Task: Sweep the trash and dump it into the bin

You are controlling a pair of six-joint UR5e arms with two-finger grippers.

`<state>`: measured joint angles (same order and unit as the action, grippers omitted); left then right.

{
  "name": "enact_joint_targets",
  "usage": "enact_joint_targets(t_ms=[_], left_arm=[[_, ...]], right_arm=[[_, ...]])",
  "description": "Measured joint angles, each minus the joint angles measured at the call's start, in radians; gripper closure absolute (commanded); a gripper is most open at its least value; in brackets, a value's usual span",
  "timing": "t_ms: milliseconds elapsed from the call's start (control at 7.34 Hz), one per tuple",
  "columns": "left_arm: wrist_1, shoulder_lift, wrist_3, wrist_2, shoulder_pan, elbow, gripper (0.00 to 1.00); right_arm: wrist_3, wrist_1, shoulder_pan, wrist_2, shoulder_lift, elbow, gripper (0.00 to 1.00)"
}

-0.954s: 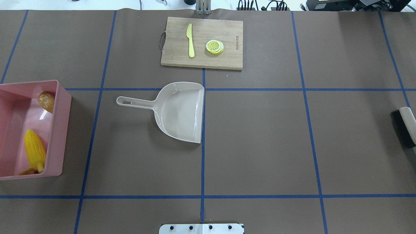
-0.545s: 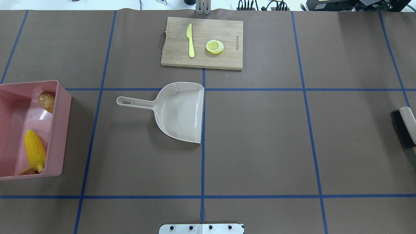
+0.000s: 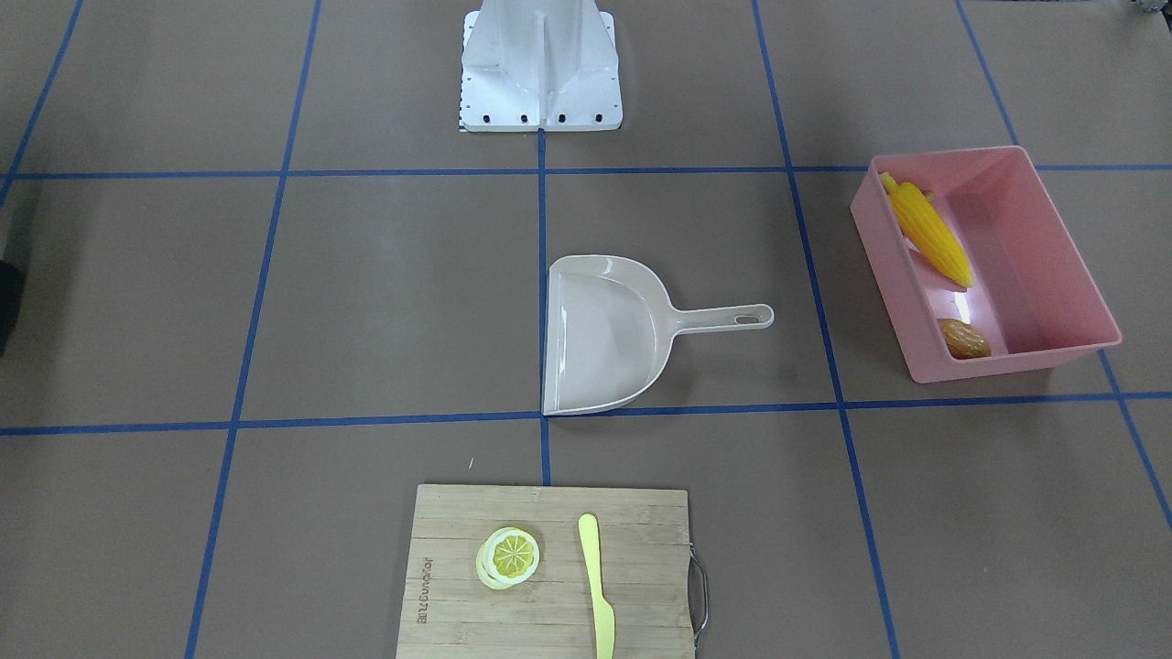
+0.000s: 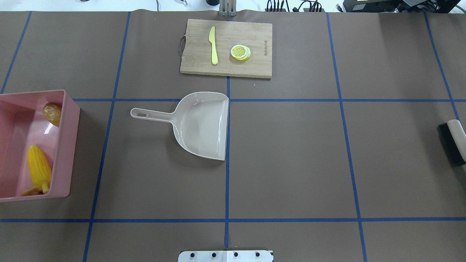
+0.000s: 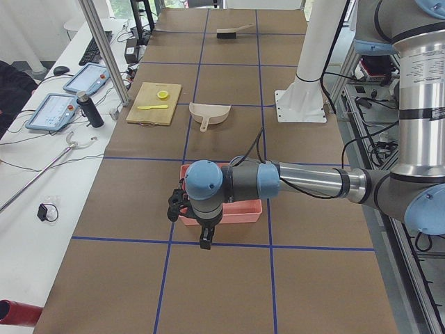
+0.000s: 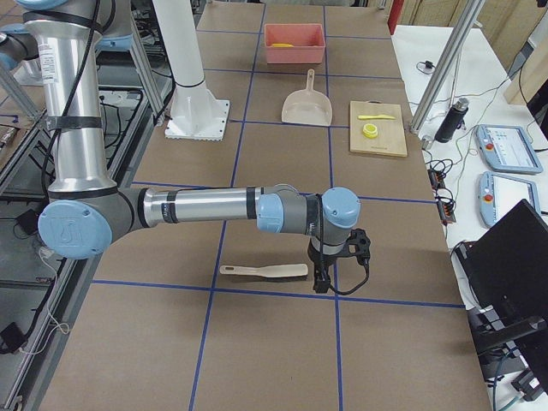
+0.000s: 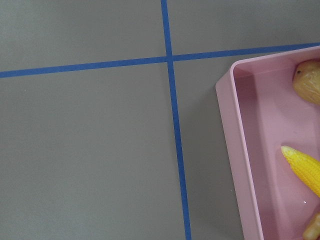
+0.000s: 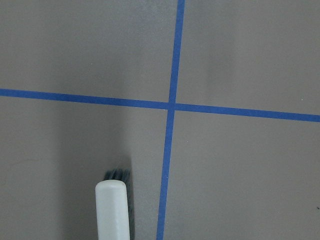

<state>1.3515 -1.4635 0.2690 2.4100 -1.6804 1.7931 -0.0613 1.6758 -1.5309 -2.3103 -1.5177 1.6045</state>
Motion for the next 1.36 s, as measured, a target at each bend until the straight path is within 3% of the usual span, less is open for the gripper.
enact_joint_targets(t_ms=[1362], left_arm=[[0.000, -0.002, 0.001, -0.005, 0.001, 0.007, 0.01]], right_arm=[[0.001, -0.001, 0.000, 0.018, -0.006, -0.006, 0.00]])
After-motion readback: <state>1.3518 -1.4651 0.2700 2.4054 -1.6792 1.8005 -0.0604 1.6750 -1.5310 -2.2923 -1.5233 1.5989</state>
